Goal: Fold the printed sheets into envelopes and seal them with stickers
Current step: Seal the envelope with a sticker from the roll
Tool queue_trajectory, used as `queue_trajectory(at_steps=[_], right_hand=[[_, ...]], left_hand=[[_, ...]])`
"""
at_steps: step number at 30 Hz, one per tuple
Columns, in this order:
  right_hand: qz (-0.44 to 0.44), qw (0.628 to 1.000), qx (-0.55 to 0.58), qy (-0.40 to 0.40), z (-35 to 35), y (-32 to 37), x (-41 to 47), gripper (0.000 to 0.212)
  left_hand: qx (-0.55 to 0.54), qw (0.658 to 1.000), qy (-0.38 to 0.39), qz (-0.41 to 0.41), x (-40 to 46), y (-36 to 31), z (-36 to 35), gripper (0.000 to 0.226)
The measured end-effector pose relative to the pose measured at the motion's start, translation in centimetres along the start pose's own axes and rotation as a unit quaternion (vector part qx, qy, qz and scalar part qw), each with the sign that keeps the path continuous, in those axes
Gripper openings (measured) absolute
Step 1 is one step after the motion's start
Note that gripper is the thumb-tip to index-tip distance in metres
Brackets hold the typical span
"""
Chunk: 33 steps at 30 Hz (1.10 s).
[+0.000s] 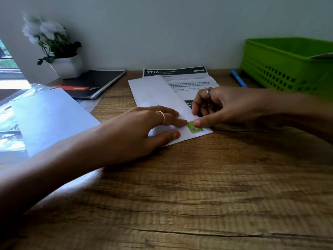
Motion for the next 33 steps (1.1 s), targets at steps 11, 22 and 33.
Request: queue_trajectory(at_steps=[11,22,33], right_hand=[[-0.049,0.997,-0.062,-0.009,-0.9,0.6,0.0,0.055],[-0.092,0.985,0.002,-0.149,2.5,0.0,-2.5,0.017],[-0.130,0.985,-0.034,-0.112,0.7,1.8,-2.0,0.008]], left_hand=[[-0.025,0.999,-0.017,0.043,-0.1,1.1,0.1,0.052],[0.058,0.975,0.000,0.212,-1.4,5.6,1.4,0.111],[0.001,0.967,0.088,0.241,-1.9,5.6,0.0,0.103]])
Point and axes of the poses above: each hand's wrist, its own x-axis towards the middle knuckle, its own z-axis out of the back of the hand, y = z × x, the point moved 9 cm from there along x, towards the middle knuckle, and after that the axes turned 13 degrees about y, right-handed, at the moved point
